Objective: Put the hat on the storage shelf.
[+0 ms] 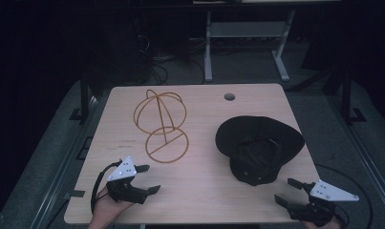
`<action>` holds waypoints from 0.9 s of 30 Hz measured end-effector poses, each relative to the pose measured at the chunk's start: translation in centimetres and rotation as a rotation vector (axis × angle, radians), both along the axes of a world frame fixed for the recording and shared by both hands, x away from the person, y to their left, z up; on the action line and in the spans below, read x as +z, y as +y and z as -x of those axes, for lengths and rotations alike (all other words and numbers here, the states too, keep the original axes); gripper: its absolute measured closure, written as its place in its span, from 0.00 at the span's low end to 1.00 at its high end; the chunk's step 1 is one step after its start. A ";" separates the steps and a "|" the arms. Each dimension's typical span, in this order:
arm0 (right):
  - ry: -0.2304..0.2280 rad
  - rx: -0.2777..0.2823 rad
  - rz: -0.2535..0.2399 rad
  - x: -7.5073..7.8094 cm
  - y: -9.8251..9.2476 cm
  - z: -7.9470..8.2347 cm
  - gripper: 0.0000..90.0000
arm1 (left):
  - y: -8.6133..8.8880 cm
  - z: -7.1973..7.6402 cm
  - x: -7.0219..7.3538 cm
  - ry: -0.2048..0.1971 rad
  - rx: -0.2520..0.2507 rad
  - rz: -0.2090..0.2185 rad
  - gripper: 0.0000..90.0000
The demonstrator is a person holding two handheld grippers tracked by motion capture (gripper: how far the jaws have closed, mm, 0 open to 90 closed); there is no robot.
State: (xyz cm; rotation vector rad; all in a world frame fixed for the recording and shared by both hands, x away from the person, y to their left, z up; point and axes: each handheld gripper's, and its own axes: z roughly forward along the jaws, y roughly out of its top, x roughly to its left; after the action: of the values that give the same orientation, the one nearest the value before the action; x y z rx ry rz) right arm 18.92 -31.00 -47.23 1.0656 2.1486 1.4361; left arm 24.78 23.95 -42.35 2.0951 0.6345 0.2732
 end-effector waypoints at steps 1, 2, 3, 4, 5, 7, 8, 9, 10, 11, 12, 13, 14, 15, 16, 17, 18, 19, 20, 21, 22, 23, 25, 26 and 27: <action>0.000 -0.001 -0.005 0.0 -0.1 0.0 0.20 | 0.0 0.0 0.0 -0.001 0.002 0.005 0.20; 0.002 -0.002 -0.011 -0.1 -0.1 0.0 0.20 | -0.1 0.0 0.0 -0.001 0.001 0.007 0.20; 0.002 -0.002 -0.011 -0.1 -0.1 0.0 0.20 | -0.1 0.0 0.0 -0.001 0.001 0.007 0.20; 0.007 -0.005 -0.014 -0.2 -0.1 0.0 0.20 | -0.2 0.1 0.0 -0.002 0.000 0.009 0.20; 0.009 -0.008 -0.017 -0.2 -0.1 0.0 0.20 | -0.3 0.1 0.0 -0.003 -0.002 0.009 0.20; 0.014 -0.006 -0.018 -0.2 -0.1 -0.1 0.20 | -0.3 0.0 0.0 -0.002 -0.003 0.012 0.20; 0.011 -0.005 -0.013 -0.2 0.1 0.0 0.20 | -0.6 -0.1 0.1 0.009 -0.012 0.022 0.20; 0.013 -0.003 -0.011 -0.1 0.1 0.1 0.20 | -0.7 -0.1 0.2 0.009 -0.018 0.018 0.20; 0.013 -0.003 -0.011 -0.1 0.1 0.1 0.20 | -0.7 -0.1 0.2 0.009 -0.018 0.018 0.20; 0.013 -0.003 -0.005 -0.1 0.2 0.2 0.20 | -0.9 -0.1 0.4 0.009 -0.021 0.027 0.20; 0.008 0.002 -0.002 -0.1 0.3 0.2 0.20 | -1.4 -0.1 0.8 0.003 -0.030 0.033 0.20; 0.008 0.000 -0.004 -0.1 0.2 0.3 0.20 | -1.7 -0.1 1.0 0.002 -0.037 0.034 0.20; 0.008 -0.002 -0.007 -0.1 0.2 0.3 0.20 | -2.0 -0.1 1.3 0.000 -0.046 0.037 0.20; 0.009 -0.003 -0.010 -0.1 0.1 0.3 0.20 | -2.0 -0.1 1.3 0.000 -0.046 0.037 0.20; 0.011 -0.006 -0.015 -0.1 0.0 0.3 0.20 | -2.8 -0.1 1.7 -0.008 -0.064 0.035 0.20; 0.011 -0.006 -0.015 -0.1 0.0 0.3 0.20 | -2.8 -0.1 1.7 -0.008 -0.064 0.035 0.20; 0.008 -0.009 -0.021 -0.1 -0.1 0.2 0.19 | -3.6 -0.2 2.1 -0.015 -0.093 0.024 0.20; 0.008 -0.009 -0.021 -0.1 -0.1 0.2 0.19 | -3.6 -0.2 2.1 -0.015 -0.093 0.024 0.20; 0.008 -0.012 -0.023 -0.1 -0.2 0.2 0.19 | -4.4 -0.2 2.3 -0.018 -0.115 0.017 0.20; 0.008 -0.012 -0.023 -0.1 -0.2 0.2 0.19 | -4.4 -0.2 2.3 -0.018 -0.115 0.017 0.20; 0.007 -0.014 -0.023 -0.1 -0.3 0.2 0.19 | -5.3 -0.3 2.5 -0.022 -0.134 0.013 0.20; 0.008 -0.014 -0.025 -0.1 -0.4 0.2 0.19 | -5.3 -0.3 2.5 -0.022 -0.134 0.013 0.20; 0.008 -0.013 -0.024 -0.1 -0.4 0.2 0.19 | -6.0 -0.5 2.7 -0.026 -0.146 0.011 0.20; 0.009 -0.013 -0.023 -0.1 -0.4 0.2 0.19 | -6.7 -0.8 3.0 -0.028 -0.162 0.010 0.20; 0.009 -0.013 -0.023 -0.1 -0.4 0.2 0.19 | -6.7 -0.8 3.0 -0.028 -0.162 0.010 0.21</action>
State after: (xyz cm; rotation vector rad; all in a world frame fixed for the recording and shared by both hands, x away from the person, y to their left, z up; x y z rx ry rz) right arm 18.74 -31.43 -47.32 1.0938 2.1327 1.4565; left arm 25.54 17.25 -39.39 2.1151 0.4461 0.2063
